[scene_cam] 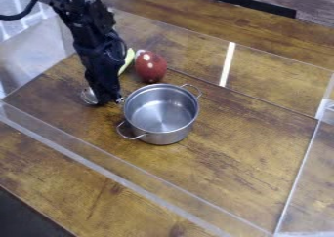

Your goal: Remove the mushroom from the silver pot and put it on the table

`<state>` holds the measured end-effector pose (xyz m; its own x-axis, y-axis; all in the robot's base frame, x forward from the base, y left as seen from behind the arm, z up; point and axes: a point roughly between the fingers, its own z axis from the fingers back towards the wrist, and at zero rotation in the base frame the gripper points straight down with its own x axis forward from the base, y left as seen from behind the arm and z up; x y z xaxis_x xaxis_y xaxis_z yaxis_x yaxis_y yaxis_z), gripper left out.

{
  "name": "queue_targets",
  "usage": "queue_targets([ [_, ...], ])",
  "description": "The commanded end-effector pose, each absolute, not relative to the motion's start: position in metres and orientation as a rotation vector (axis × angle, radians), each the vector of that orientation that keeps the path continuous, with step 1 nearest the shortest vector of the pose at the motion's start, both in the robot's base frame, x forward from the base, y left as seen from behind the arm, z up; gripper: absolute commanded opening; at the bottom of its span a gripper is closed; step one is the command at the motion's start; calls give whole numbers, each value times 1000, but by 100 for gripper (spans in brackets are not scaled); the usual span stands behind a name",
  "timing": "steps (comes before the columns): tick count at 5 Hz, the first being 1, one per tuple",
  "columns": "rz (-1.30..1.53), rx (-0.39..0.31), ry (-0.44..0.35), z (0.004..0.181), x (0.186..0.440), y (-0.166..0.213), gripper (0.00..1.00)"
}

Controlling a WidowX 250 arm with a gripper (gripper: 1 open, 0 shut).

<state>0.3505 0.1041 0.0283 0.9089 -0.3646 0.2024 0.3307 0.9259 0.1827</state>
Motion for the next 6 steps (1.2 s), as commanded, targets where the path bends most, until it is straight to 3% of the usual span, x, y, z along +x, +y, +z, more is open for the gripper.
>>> queue_targets([
  [1,-341,171,-275,48,360,104,0],
  [3,-348,192,-294,69,371,102,0],
  [4,-370,206,-306,80,376,105,100],
  [6,-354,243,-338,120,384,109,100],
])
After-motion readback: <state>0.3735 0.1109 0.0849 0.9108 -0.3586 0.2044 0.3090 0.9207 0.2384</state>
